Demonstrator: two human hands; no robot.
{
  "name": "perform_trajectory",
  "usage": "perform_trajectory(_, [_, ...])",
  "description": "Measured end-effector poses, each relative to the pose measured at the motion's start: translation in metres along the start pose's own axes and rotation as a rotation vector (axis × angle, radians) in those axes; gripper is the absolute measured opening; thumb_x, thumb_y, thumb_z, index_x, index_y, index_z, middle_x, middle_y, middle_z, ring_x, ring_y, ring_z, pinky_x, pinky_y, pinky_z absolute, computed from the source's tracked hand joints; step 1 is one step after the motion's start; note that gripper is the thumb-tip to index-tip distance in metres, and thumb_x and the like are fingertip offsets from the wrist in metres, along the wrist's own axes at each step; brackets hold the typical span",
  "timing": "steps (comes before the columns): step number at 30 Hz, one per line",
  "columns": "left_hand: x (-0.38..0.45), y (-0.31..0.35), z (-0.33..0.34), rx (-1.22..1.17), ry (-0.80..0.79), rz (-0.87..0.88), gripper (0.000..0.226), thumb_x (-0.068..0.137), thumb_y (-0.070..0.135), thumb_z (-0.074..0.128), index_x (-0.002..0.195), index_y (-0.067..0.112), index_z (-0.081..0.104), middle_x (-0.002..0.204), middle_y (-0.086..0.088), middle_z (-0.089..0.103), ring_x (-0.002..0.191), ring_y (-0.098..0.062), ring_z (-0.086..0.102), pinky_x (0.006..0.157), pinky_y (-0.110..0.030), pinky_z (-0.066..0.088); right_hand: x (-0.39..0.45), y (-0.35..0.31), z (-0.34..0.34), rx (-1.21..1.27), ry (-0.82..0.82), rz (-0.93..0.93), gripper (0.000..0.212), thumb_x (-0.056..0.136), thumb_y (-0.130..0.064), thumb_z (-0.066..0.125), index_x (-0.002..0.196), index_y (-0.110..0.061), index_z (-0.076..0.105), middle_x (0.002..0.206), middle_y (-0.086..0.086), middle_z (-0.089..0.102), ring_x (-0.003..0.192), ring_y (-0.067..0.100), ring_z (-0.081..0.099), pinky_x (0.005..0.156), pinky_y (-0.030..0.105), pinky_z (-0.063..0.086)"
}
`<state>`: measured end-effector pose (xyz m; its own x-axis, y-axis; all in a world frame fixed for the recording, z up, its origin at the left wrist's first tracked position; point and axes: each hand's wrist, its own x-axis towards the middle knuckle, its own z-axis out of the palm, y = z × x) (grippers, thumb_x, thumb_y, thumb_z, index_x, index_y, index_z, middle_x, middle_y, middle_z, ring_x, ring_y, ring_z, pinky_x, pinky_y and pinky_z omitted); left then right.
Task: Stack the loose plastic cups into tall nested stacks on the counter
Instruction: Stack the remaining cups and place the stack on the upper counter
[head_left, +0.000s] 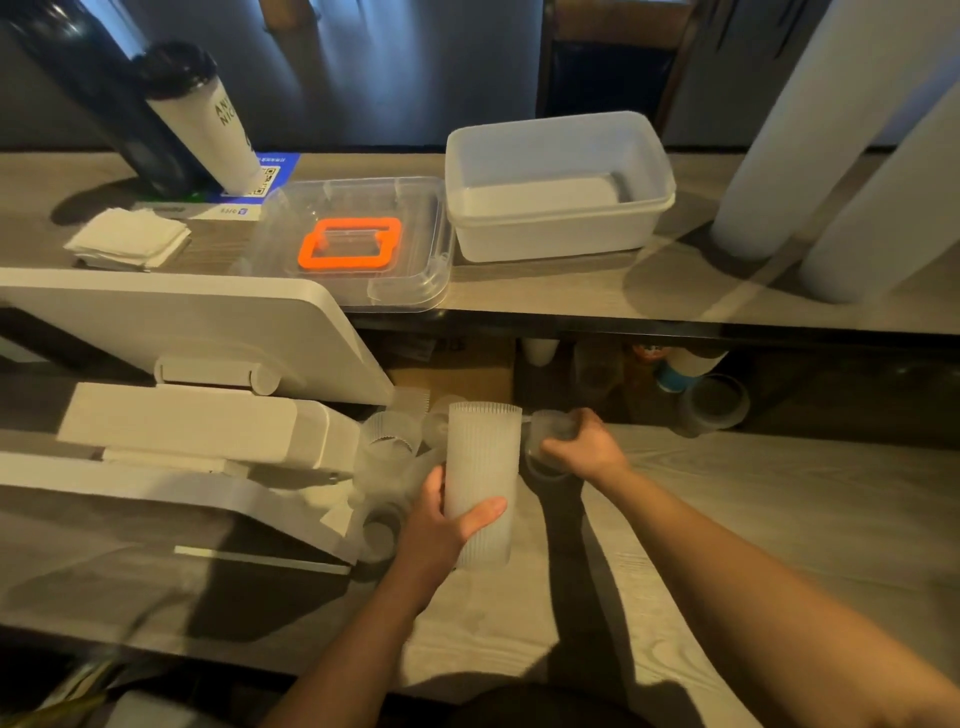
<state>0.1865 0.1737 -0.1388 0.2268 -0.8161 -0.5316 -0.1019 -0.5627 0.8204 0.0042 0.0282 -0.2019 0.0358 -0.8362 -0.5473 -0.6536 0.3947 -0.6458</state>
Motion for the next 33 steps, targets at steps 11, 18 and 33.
perform_trajectory(11, [-0.01, -0.005, 0.007, 0.165, -0.049, 0.093, 0.092, 0.057, 0.063, 0.08, 0.135, 0.037, 0.038, 0.129, 0.008, 0.052, 0.112, -0.015, 0.057, 0.092, -0.037, 0.057, -0.039, -0.009, -0.036, 0.411, -0.034, -0.158, 0.052, 0.089, -0.041, 0.068, 0.135, -0.022, 0.051, 0.127, -0.001, 0.055, 0.106, 0.014, 0.054, 0.075, 0.028, 0.044])
perform_trajectory(18, [-0.013, 0.001, 0.012, 0.296, -0.016, 0.162, 0.094, 0.059, 0.062, 0.084, 0.138, 0.038, 0.04, 0.126, 0.011, 0.05, 0.11, -0.011, 0.054, 0.09, -0.037, 0.057, -0.061, -0.022, -0.066, 0.471, -0.051, -0.271, 0.052, 0.092, -0.048, 0.063, 0.138, -0.027, 0.049, 0.127, -0.003, 0.056, 0.106, 0.015, 0.056, 0.078, 0.027, 0.045])
perform_trajectory(33, [-0.018, 0.008, 0.015, 0.323, 0.013, 0.194, 0.084, 0.068, 0.049, 0.087, 0.136, 0.037, 0.038, 0.124, 0.011, 0.047, 0.109, -0.009, 0.052, 0.091, -0.037, 0.055, -0.08, -0.032, -0.066, 0.271, -0.159, -0.51, 0.058, 0.083, -0.059, 0.067, 0.136, -0.044, 0.049, 0.133, -0.016, 0.047, 0.128, 0.011, 0.044, 0.099, 0.031, 0.043])
